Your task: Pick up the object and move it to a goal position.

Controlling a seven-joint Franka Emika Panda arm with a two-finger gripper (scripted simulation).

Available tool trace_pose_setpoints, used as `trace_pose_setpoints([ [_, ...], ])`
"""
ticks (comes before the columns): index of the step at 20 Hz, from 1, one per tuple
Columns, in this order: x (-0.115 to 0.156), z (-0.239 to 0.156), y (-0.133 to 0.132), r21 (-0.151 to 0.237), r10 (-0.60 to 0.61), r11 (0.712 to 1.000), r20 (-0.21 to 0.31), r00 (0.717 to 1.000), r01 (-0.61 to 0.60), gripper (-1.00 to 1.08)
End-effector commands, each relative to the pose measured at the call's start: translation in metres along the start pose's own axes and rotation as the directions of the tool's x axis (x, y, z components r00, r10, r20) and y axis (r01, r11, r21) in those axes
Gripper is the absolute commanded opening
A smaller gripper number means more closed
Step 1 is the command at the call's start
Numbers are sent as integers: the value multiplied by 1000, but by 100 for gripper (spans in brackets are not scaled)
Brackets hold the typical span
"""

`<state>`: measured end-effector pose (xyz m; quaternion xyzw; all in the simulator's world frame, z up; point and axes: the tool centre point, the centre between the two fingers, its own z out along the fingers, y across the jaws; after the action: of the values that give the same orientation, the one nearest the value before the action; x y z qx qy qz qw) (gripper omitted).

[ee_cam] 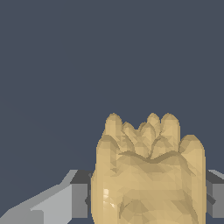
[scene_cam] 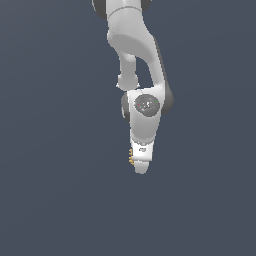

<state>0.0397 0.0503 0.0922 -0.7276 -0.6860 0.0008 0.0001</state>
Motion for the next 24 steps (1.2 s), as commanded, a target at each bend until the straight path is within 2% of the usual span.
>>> trace_pose_setpoints([
  [1,1,-14,-4,-1,0,1000,0,1000,0,-100],
  [7,5,-60,-19,-1,-1,1000,2,1000,1,-100],
  [17,14,-162,-49,-1,-2,1000,1,1000,2,-100],
  [24,19,-210,-61,-1,-2,1000,-1,1000,2,-100],
])
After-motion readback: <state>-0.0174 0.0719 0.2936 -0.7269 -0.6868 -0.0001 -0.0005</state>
